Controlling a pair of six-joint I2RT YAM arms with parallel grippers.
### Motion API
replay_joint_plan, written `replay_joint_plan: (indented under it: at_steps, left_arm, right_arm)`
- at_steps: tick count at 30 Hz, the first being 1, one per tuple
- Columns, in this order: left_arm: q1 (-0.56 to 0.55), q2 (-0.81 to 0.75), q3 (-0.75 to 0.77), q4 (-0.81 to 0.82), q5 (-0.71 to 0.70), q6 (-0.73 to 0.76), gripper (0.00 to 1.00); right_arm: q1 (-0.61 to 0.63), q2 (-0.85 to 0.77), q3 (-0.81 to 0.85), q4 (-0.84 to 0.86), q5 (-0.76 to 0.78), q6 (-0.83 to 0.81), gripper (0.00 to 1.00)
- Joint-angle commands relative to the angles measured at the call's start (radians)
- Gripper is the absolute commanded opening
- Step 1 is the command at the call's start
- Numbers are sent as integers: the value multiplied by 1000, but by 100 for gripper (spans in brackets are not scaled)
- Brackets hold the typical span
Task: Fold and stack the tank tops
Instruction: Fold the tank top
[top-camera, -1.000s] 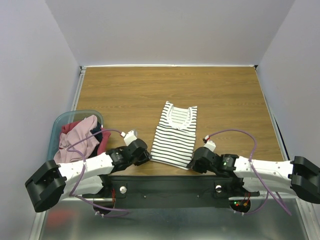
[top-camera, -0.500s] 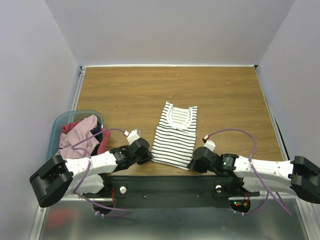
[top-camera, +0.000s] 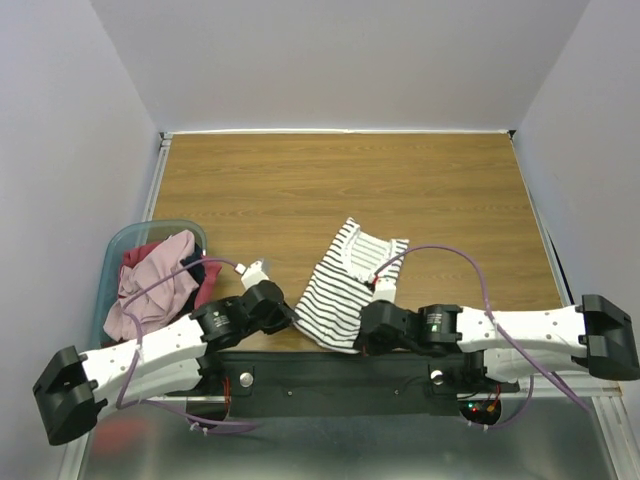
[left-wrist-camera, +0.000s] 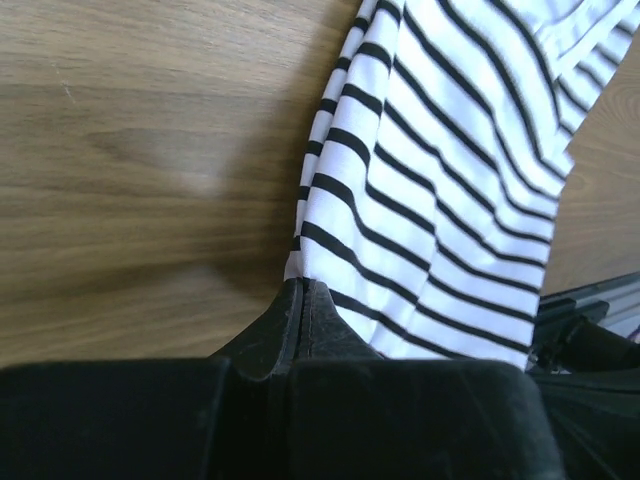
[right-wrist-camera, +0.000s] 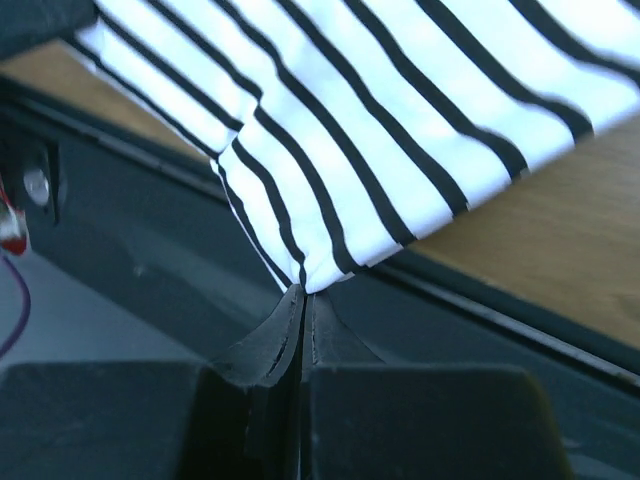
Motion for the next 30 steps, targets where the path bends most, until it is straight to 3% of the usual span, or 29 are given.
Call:
replay_joint_plan:
  at_steps: [1,8,16,23,30]
  left_arm:
    - [-12,-101,98,-151,-23,-1,0]
    - [-12,-138,293,-234,-133,51,0]
    - [55,117,469,-51,-158,177,0]
    - [242,344,531,131,-1,217,0]
    - [294,575,701,206,43,240,0]
  right_arm:
    - [90,38,124,-53,99,-20,0]
    - [102,64,276,-99,207,-78,0]
    - [90,70,332,-110,287,-91,1]
    - [-135,32,301,-101,195,-162,1]
    - [-321,22,309,-61,104,-258,2]
